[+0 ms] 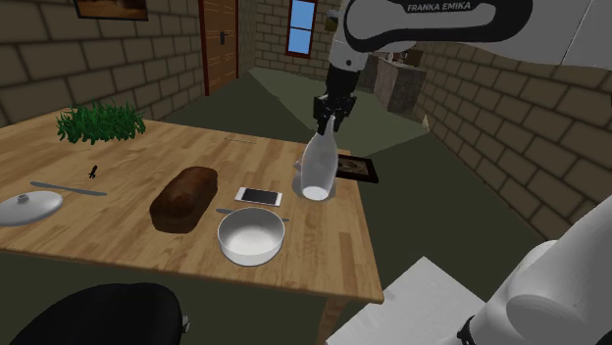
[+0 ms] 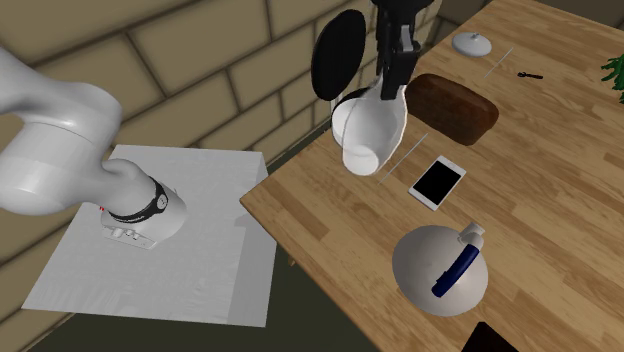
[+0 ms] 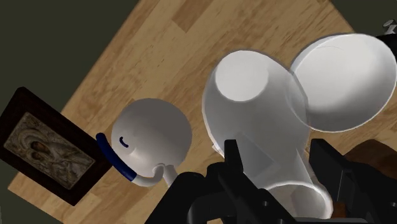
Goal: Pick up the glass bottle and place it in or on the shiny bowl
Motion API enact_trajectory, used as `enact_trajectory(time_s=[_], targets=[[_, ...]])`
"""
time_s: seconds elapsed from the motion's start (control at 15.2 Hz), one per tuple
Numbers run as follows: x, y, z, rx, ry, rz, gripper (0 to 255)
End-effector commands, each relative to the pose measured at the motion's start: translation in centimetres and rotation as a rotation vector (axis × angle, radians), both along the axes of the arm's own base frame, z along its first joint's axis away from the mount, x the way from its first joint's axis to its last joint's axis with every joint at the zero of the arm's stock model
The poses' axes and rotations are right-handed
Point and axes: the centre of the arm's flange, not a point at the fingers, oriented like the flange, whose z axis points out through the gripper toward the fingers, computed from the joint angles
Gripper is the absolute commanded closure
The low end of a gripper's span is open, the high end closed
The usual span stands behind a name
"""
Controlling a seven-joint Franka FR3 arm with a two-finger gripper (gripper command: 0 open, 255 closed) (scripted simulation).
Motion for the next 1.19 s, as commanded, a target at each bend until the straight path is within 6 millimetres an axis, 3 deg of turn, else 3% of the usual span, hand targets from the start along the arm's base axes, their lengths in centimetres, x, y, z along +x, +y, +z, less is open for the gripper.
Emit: enact_trajectory(time_s=[0.0,0.99,1.12], targets=[[0.2,2.3,1.0,0.000,0.000,-0.001,255],[1.8,20.7,9.0,0.000,0.000,-0.001,255],[1.8,20.7,7.9,0.000,0.000,-0.001,255]])
